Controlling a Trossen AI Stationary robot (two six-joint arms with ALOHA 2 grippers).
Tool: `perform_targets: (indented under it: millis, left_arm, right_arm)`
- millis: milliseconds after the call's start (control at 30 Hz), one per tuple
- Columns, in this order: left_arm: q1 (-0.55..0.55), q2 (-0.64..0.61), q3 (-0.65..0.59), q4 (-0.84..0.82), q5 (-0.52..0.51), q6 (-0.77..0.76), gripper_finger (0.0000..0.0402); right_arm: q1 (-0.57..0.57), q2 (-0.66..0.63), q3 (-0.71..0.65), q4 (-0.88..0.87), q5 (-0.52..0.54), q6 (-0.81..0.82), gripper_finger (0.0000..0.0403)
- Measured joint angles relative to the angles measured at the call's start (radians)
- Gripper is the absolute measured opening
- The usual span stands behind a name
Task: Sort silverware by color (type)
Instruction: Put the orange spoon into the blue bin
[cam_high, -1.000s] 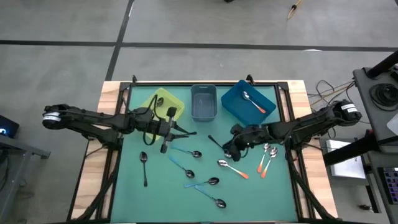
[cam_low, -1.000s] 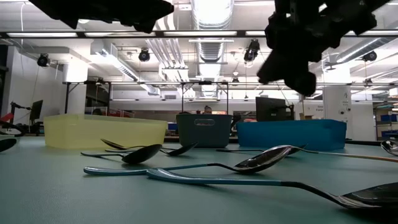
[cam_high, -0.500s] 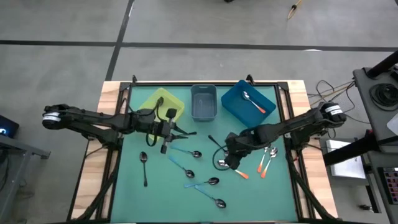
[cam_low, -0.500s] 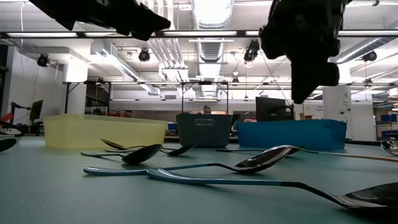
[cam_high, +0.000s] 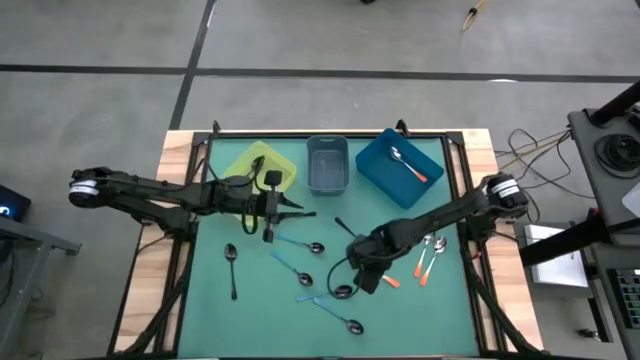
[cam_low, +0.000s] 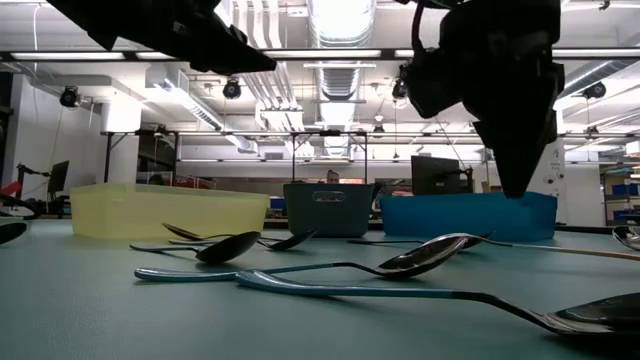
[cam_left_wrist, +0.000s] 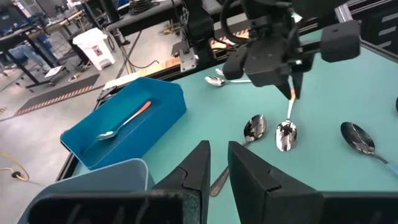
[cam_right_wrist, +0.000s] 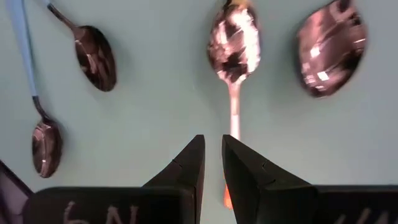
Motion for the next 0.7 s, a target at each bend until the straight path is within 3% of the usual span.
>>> perform_targets:
  millis: [133,300,500,700]
  left_arm:
    - [0.0,0.001,0.0,-0.009,-0.001,0.0,0.0039]
    - [0.0,0.001,0.0,-0.009,-0.001,0.0,0.0039]
    - [0.0,0.001,0.0,-0.009,-0.001,0.0,0.0039]
    - [0.0,0.001,0.0,-0.009,-0.001,0.0,0.0039]
  right_arm:
    - [0.004,0.023,0.018,-0.002,-0.035,0.031,0.0054]
    - [0.003,0.021,0.017,-0.02,-0.027,0.061,0.0099]
    - [0.025,0.02,0.013,-0.04,0.029,0.013,0.016]
    - [0.083,0.02,0.01,-0.039,0.142,-0.046,0.0175]
